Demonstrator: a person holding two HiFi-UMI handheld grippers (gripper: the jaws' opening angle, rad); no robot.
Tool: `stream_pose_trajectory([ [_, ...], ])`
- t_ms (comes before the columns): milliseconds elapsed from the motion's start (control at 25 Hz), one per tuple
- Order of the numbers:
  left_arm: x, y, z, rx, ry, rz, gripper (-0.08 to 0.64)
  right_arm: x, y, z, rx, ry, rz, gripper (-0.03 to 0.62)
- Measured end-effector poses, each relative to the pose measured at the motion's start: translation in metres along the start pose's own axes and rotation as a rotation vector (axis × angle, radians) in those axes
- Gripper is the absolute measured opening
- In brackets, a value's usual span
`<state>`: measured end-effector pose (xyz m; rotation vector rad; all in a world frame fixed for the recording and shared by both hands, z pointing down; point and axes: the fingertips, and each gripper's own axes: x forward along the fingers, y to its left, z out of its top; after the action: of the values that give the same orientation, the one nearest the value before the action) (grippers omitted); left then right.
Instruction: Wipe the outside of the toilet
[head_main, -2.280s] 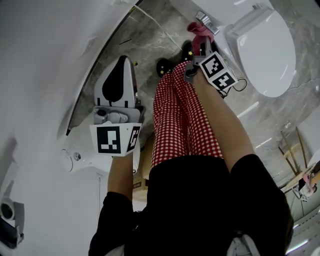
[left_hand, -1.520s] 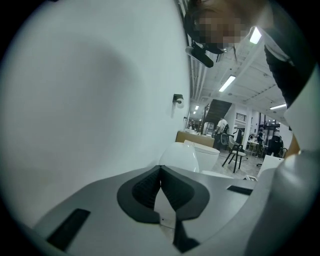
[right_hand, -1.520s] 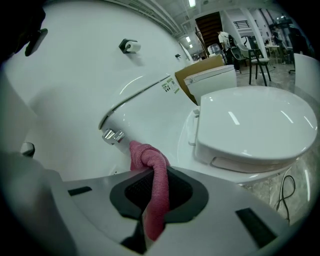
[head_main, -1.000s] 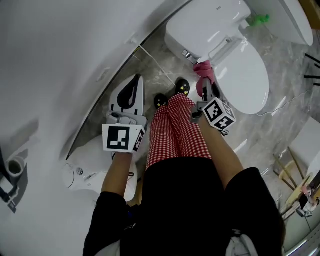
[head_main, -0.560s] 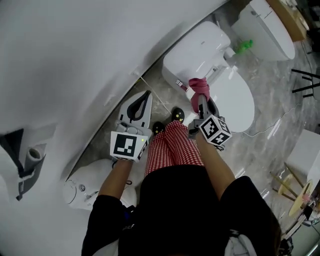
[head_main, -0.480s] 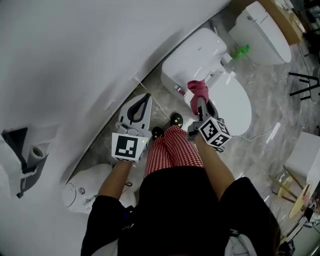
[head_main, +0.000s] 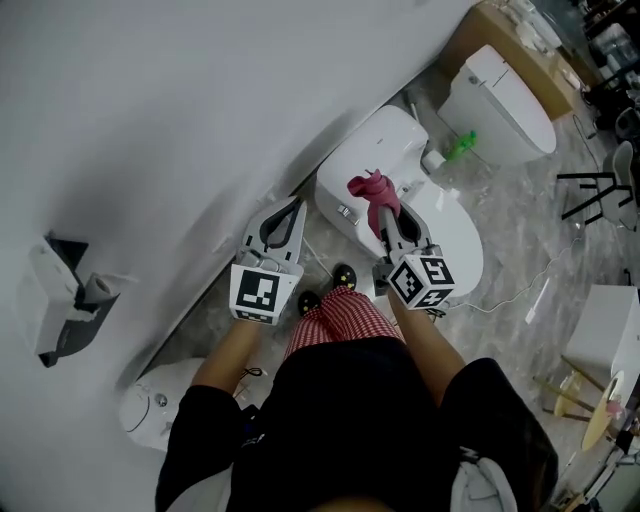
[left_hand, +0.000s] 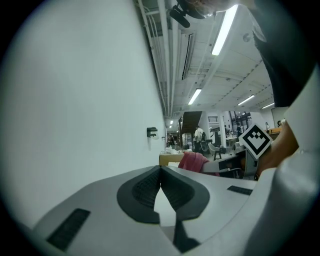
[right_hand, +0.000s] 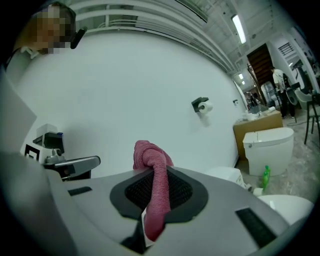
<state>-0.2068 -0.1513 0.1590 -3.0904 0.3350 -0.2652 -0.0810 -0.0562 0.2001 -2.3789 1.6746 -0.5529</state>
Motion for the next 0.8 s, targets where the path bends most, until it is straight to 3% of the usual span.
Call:
stream_pose_trajectory([
  [480, 0.007, -0.006, 0.04, 0.005, -0.077, -0.05, 0.009, 0.007, 0.045, 0.059, -0.103, -0.063, 0.122, 0.055],
  [800, 0.001, 0.014, 0.054, 0.003, -0.089, 0.077, 0.009, 0.025, 0.071, 0.079, -0.145, -0.058, 0.29, 0.055],
])
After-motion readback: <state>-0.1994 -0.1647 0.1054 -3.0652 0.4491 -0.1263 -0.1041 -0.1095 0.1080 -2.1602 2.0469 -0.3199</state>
